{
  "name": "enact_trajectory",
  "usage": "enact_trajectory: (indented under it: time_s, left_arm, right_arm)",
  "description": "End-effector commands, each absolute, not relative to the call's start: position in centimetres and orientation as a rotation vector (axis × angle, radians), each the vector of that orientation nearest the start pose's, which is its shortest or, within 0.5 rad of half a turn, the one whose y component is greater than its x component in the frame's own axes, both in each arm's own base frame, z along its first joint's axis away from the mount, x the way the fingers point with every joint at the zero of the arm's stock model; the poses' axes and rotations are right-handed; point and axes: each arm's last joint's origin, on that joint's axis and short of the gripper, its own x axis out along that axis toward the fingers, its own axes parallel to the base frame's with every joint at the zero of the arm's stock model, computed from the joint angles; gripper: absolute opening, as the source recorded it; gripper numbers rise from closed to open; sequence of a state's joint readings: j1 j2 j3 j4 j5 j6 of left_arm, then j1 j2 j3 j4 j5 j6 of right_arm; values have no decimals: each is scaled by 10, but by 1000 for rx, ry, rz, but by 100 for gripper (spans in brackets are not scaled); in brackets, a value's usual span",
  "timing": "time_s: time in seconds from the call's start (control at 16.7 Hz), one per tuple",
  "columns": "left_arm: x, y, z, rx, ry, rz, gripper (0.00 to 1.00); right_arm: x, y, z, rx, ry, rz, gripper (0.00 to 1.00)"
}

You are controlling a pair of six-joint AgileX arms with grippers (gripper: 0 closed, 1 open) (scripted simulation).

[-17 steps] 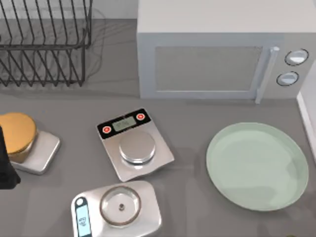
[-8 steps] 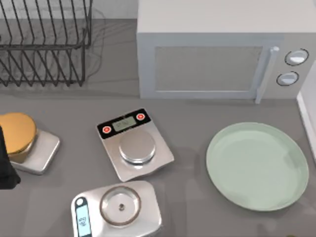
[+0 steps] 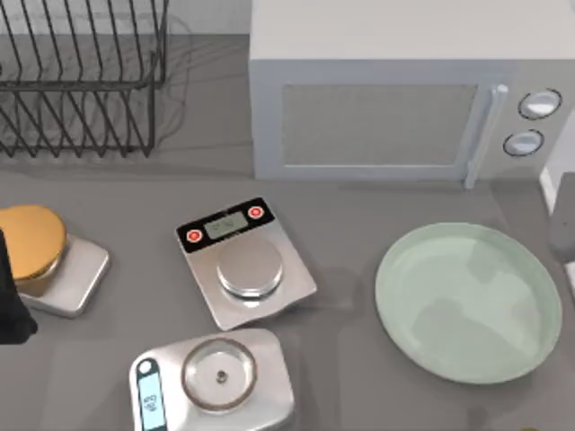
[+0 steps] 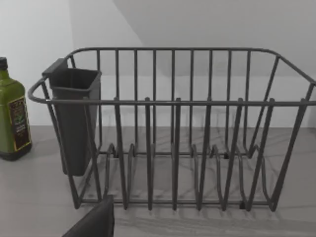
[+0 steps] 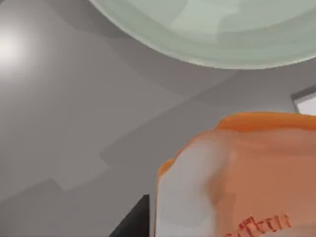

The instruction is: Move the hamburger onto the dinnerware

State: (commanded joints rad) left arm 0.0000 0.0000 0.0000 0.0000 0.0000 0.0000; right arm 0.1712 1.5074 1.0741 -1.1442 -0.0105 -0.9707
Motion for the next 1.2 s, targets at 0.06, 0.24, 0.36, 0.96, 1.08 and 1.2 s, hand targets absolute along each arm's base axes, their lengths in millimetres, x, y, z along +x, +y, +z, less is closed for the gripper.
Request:
enact_trajectory:
  time_s: [0.06,0.24,0.36,0.96,1.08,1.2]
  left_arm:
    - [106,-1,160,0,0,0,100]
    - [106,-1,160,0,0,0,100]
    - [106,-1,160,0,0,0,100]
    - [106,-1,160,0,0,0,100]
    - [106,-1,160,0,0,0,100]
    - [106,-1,160,0,0,0,100]
  right_arm:
    - [264,60,213,-932,1364,958,0]
    - [292,107,202,-1091,1281,1123,0]
    - [303,133,197,-1169,1223,1197,0]
    - [307,145,178,-1204,1192,1226,0]
    - [307,146,162,-1208,1186,1228,0]
    - [306,146,151,-1208,1189,1231,0]
